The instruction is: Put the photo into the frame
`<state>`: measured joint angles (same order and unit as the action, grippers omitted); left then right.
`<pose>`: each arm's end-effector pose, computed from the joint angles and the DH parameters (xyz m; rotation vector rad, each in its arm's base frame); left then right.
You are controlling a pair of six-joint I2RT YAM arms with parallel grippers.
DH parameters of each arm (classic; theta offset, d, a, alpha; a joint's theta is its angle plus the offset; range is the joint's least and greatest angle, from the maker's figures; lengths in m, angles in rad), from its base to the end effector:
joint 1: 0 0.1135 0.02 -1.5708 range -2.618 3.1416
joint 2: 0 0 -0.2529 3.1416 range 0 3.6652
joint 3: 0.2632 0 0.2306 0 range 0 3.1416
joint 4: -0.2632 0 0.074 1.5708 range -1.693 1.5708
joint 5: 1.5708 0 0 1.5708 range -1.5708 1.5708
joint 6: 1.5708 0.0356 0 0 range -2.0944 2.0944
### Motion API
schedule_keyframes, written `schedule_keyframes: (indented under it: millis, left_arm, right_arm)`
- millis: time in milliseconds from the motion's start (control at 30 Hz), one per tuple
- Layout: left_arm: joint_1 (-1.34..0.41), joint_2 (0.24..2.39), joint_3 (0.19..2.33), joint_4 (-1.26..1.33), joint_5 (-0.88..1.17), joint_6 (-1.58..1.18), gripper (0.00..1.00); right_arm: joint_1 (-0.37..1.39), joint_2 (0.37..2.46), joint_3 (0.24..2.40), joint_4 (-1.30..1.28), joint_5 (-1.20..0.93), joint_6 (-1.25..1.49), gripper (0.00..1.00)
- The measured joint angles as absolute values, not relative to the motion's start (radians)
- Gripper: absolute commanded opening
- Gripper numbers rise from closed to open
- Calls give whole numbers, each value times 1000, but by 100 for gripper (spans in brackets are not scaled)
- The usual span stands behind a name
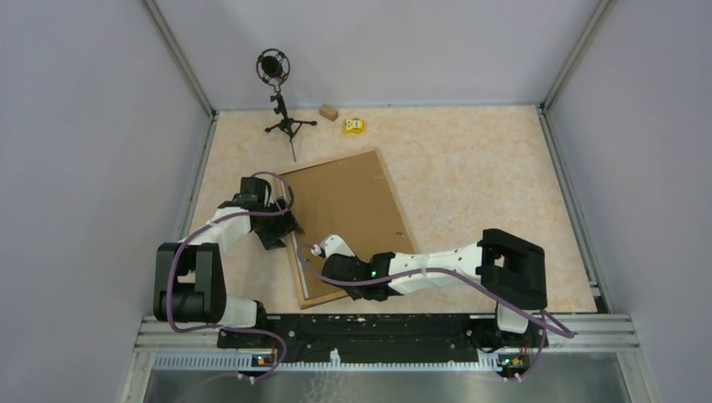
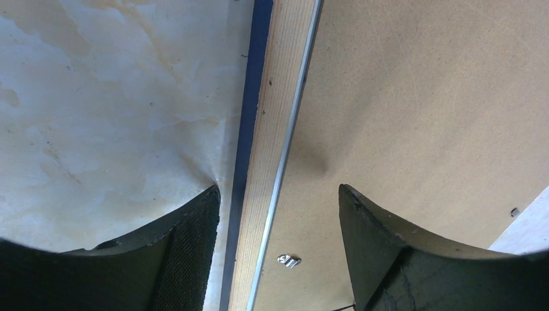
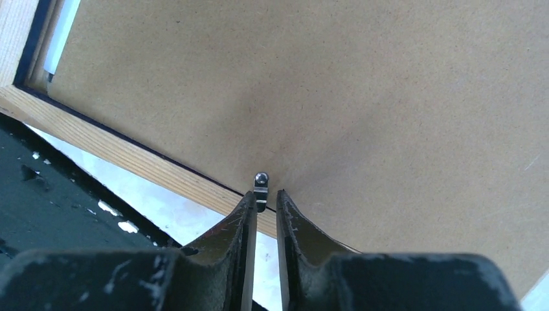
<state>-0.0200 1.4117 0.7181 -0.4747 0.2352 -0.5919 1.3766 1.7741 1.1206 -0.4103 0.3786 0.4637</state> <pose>0.2318 -0.0129 0.1671 -0.7220 2.6940 -0.4855 0.0778 0.3275 0.1798 -1.0028 2.3274 0.2280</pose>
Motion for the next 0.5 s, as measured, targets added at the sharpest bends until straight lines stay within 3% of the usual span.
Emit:
schedule_keyframes:
  millis: [333,500]
  left_arm:
    - [-21,1412,718,-471,218,-578,72]
    - [-21,1409,718,-471,212,-576,72]
  right_arm:
    - [1384,1816,1167,-470,493,387,14]
    - [1385,1813,1168,-493,562,347,38]
